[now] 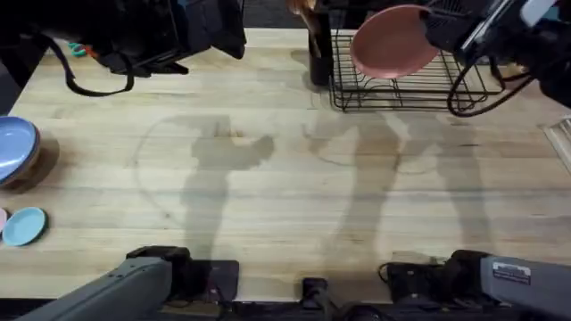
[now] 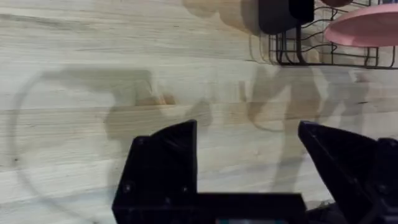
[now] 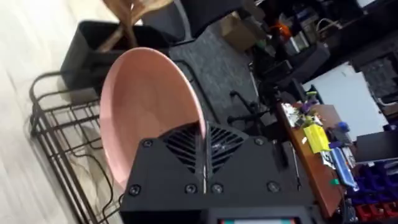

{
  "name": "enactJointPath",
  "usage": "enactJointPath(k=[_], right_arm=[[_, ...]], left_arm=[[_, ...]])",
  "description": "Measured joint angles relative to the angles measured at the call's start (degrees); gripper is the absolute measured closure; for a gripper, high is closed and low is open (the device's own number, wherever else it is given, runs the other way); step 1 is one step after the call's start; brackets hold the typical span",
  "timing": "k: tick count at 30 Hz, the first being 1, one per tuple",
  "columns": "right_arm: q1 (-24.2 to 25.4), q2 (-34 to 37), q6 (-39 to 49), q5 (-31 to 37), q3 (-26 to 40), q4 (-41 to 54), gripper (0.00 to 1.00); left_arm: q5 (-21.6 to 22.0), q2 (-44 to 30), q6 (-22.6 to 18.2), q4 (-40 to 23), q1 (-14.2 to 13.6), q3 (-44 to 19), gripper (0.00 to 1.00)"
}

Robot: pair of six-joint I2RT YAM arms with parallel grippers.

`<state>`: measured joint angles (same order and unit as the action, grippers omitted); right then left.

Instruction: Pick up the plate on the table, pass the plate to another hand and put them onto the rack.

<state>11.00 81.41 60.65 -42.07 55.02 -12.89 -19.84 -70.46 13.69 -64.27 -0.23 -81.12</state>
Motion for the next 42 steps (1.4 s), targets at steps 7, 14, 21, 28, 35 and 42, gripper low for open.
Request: enactJointPath(k=[7, 14, 21, 28, 35, 42], right_arm=[[0.2, 1.2, 2.4, 0.0, 0.0, 0.0, 0.972], [0.5, 1.2, 3.8, 0.0, 0.0, 0.1, 0.972], [0.5, 3.7, 5.2, 0.0, 0.0, 0.1, 0.972], [0.5, 4.6, 6.2, 0.0, 0.0, 0.0, 0.972], [0.5, 7.8, 6.5, 0.0, 0.1, 0.1, 0.972], [0.8, 10.2, 6.7, 0.0, 0.4, -0.2, 0.971]], left_arm=[[0.0, 0.0, 0.0, 0.0, 0.0, 0.0, 0.008], [0.0, 0.0, 0.0, 0.0, 0.0, 0.0, 0.007], [0.0, 0.0, 0.0, 0.0, 0.0, 0.0, 0.007], [0.0, 0.0, 0.0, 0.0, 0.0, 0.0, 0.007], [0.0, 0.0, 0.0, 0.0, 0.0, 0.0, 0.007], [0.0, 0.0, 0.0, 0.0, 0.0, 0.0, 0.007]])
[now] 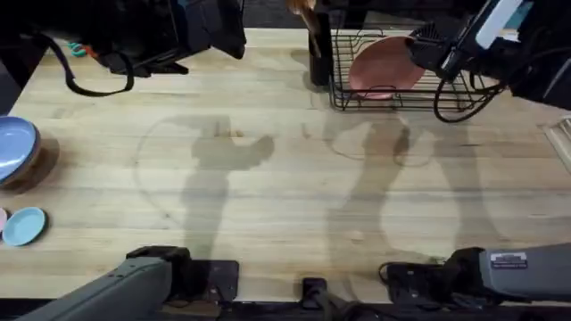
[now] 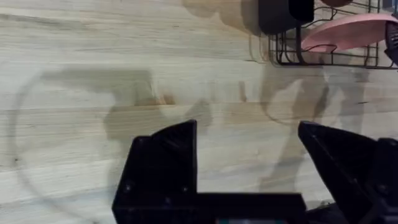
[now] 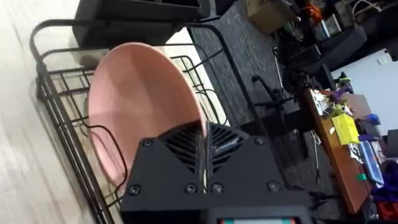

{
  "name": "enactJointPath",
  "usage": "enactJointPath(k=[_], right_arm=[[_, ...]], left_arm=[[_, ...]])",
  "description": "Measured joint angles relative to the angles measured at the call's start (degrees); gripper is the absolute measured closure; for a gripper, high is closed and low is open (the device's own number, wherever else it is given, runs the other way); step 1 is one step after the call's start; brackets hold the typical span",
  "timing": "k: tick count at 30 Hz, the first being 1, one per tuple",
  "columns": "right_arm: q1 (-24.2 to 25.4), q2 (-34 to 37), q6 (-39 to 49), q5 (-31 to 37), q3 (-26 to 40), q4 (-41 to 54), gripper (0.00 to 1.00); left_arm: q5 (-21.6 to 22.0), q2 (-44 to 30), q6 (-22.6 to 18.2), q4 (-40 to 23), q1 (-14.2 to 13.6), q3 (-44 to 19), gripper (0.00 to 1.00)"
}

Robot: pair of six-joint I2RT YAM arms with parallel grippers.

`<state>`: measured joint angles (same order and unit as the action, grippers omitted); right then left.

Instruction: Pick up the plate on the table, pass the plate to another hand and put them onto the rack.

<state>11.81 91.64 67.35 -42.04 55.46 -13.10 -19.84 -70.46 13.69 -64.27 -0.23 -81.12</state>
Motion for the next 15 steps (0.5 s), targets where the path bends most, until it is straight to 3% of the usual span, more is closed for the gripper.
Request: enactJointPath(k=[2, 3, 9, 10, 15], right_arm=[[0.0, 0.0, 0.0, 0.0, 0.0, 0.0, 0.965], [0.0, 0.0, 0.0, 0.0, 0.0, 0.0, 0.905], [0.0, 0.2, 0.0, 0.5, 0.0, 0.3, 0.082], [0.0, 0.2, 0.0, 0.5, 0.0, 0.3, 0.022], [0.0, 0.3, 0.0, 0.6, 0.0, 1.4, 0.005]], left_arm=[[0.0, 0.0, 0.0, 0.0, 0.0, 0.0, 0.007], [0.0, 0.0, 0.0, 0.0, 0.0, 0.0, 0.007], [0.0, 0.0, 0.0, 0.0, 0.0, 0.0, 0.007], [0.0, 0.0, 0.0, 0.0, 0.0, 0.0, 0.007], [0.0, 0.0, 0.0, 0.0, 0.0, 0.0, 0.007]])
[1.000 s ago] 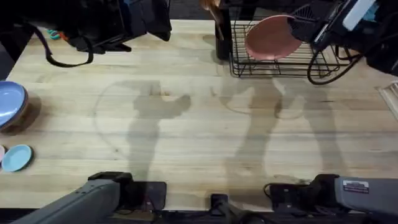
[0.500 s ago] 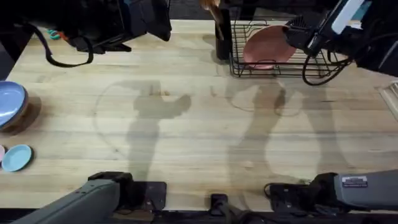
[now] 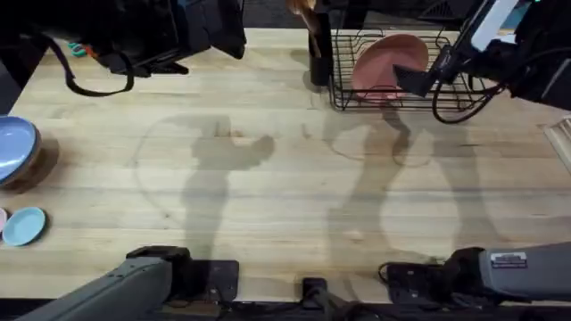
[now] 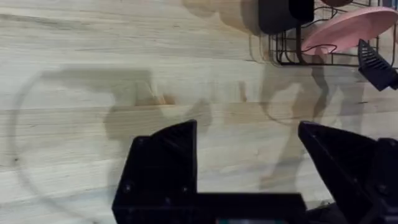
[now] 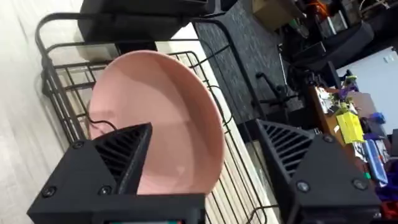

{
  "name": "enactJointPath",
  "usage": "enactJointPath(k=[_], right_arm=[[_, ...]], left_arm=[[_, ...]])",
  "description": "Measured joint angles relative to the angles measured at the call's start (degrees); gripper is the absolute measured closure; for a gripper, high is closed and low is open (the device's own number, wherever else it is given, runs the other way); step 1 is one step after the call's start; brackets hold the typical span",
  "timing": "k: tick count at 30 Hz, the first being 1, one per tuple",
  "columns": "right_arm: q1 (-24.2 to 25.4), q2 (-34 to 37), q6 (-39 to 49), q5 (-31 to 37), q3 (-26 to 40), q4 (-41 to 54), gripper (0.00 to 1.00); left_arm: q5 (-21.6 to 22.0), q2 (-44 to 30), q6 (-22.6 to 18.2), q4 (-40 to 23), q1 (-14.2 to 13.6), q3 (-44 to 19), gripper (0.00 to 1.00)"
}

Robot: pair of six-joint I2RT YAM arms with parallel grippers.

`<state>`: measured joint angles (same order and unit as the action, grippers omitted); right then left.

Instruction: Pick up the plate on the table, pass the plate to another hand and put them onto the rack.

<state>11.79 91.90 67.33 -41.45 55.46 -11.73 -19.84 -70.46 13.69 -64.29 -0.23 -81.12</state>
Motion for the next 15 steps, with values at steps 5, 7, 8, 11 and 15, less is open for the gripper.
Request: enactJointPath(k=[5, 7, 8, 11, 15], right_arm=[[0.0, 0.0, 0.0, 0.1, 0.0, 0.1, 0.004], [0.0, 0.0, -1.7, 0.1, 0.0, 0.1, 0.003], [0.0, -0.1, -2.6, 0.1, 0.0, 0.1, 0.003], [0.3, -1.2, -5.9, 0.1, 0.0, 0.3, 0.003], [1.6, -7.1, -13.9, 1.1, 0.0, 4.7, 0.003]], left_arm=[[0.0, 0.0, 0.0, 0.0, 0.0, 0.0, 0.007], [0.0, 0.0, 0.0, 0.0, 0.0, 0.0, 0.007], [0.0, 0.0, 0.0, 0.0, 0.0, 0.0, 0.007], [0.0, 0.0, 0.0, 0.0, 0.0, 0.0, 0.008], [0.0, 0.0, 0.0, 0.0, 0.0, 0.0, 0.008]])
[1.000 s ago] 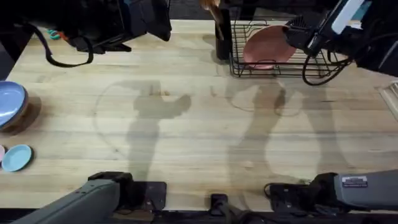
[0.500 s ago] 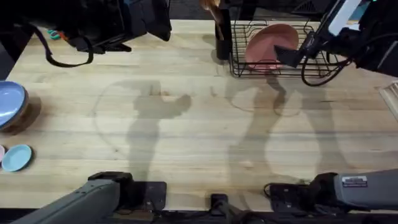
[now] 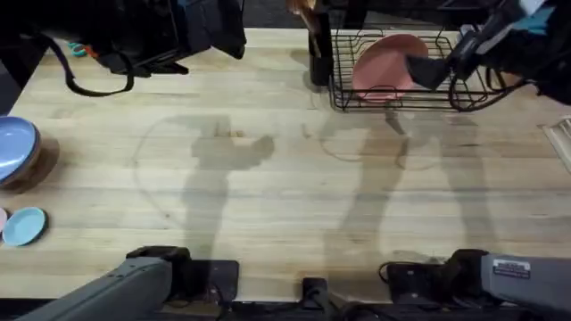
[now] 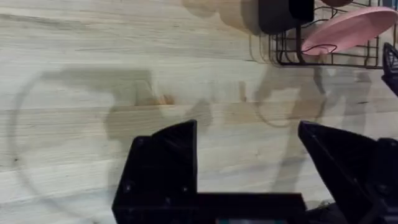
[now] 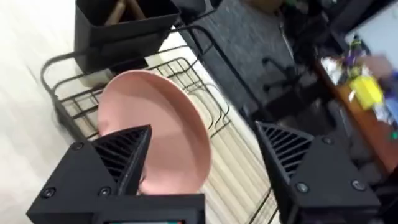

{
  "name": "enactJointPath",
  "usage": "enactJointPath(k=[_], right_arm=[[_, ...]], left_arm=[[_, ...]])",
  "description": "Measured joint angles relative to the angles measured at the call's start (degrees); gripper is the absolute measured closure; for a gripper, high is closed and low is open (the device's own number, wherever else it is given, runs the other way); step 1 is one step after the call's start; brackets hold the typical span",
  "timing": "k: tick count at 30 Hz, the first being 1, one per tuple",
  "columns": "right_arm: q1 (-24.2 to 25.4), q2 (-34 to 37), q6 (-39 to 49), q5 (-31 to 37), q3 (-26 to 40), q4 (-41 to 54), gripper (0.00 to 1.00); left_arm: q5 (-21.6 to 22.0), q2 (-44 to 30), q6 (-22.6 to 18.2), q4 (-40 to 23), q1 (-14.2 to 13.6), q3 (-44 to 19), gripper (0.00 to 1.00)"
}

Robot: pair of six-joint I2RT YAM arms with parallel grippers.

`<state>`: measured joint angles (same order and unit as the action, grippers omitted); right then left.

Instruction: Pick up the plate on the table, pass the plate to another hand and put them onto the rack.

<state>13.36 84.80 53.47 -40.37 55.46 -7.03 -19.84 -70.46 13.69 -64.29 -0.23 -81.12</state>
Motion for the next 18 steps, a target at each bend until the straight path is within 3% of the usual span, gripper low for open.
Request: enactJointPath(k=[1, 2, 8, 9, 13, 14, 15, 18], right_arm=[[0.0, -4.7, -5.1, 4.8, 0.0, 8.0, 0.003], [0.0, -5.9, -6.2, 5.9, 0.0, 10.3, 0.003], [0.0, -14.4, -15.0, 12.0, 0.0, 17.9, 0.004], [0.0, -18.9, -21.3, 13.7, 0.0, 21.4, 0.003], [0.0, -24.5, -28.8, 15.2, 0.0, 27.3, 0.003], [0.0, -30.2, -35.8, 18.8, 0.0, 33.0, 0.003], [0.0, -40.2, -44.9, 22.9, 0.0, 43.3, 0.003], [0.0, -44.5, -46.9, 23.6, 0.0, 47.2, 0.003]], left_arm=[[0.0, 0.0, 0.0, 0.0, 0.0, 0.0, 0.008], [0.0, 0.0, 0.0, 0.0, 0.0, 0.0, 0.008], [0.0, 0.0, 0.0, 0.0, 0.0, 0.0, 0.008], [0.0, 0.0, 0.0, 0.0, 0.0, 0.0, 0.008], [0.0, 0.0, 0.0, 0.0, 0.0, 0.0, 0.008], [0.0, 0.0, 0.0, 0.0, 0.0, 0.0, 0.008], [0.0, 0.0, 0.0, 0.0, 0.0, 0.0, 0.008], [0.0, 0.0, 0.0, 0.0, 0.0, 0.0, 0.008]])
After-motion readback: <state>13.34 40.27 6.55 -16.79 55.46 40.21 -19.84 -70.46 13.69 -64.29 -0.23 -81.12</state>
